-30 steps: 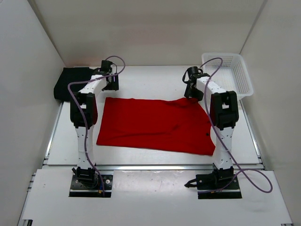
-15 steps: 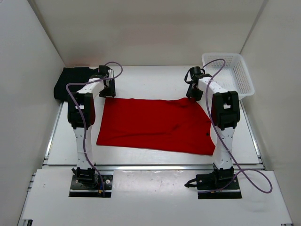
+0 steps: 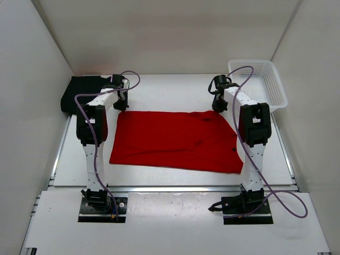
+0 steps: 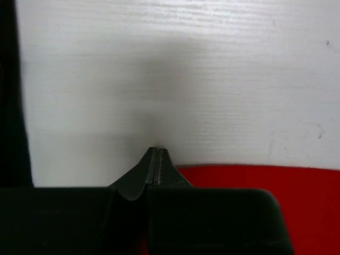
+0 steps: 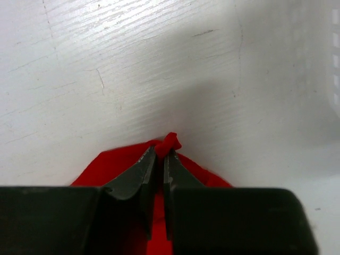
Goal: Fold and stack the t-shirts
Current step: Grap the side of the flattened tshirt furthest away from the robot with both arms
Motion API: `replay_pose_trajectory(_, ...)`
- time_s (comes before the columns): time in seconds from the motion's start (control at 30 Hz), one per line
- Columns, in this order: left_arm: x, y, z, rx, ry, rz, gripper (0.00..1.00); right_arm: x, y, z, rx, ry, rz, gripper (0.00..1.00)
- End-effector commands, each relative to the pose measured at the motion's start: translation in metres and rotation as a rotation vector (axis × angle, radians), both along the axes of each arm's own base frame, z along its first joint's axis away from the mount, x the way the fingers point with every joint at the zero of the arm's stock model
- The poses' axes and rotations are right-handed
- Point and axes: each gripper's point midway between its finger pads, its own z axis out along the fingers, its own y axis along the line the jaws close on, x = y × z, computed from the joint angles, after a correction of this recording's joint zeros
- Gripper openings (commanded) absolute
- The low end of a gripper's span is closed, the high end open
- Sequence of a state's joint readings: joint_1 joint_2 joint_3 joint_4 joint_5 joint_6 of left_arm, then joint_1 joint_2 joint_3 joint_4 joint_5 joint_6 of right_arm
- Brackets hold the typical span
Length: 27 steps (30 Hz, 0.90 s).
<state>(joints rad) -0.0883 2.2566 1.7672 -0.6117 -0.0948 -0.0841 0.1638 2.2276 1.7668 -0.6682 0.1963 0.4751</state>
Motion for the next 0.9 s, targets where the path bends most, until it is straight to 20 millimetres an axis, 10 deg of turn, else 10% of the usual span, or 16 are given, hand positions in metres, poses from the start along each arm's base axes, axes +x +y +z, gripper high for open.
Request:
replay_pose_trajectory(0.0, -0.01, 0.007, 0.048, 0.06, -0.049, -0.059, 0.0, 0.004, 0.0, 0.055, -0.045, -0.101, 0.041, 0.0)
replay_pose_trajectory(0.17, -0.026, 0.018, 0.091, 0.191, -0.181, -0.145, 0.0, -0.026, -0.001, 0.107, -0.033, -0.18, 0.081, 0.0)
replay_pose_trajectory(0.3, -0.05, 0.02, 0.12, 0.316, -0.286, -0.241, 0.0, -0.077, 0.0, 0.101, 0.078, -0.156, 0.105, 0.01)
replay_pose_trajectory(0.6, -0.138, 0.031, 0.09, 0.434, -0.202, -0.352, 0.0, -0.169, 0.021, 0.081, 0.285, -0.106, 0.179, 0.0)
replay_pose_trajectory(0.87, -0.159, 0.037, 0.08, 0.548, -0.228, -0.384, 0.0, -0.212, 0.028, 0.061, 0.348, -0.064, 0.184, 0.0)
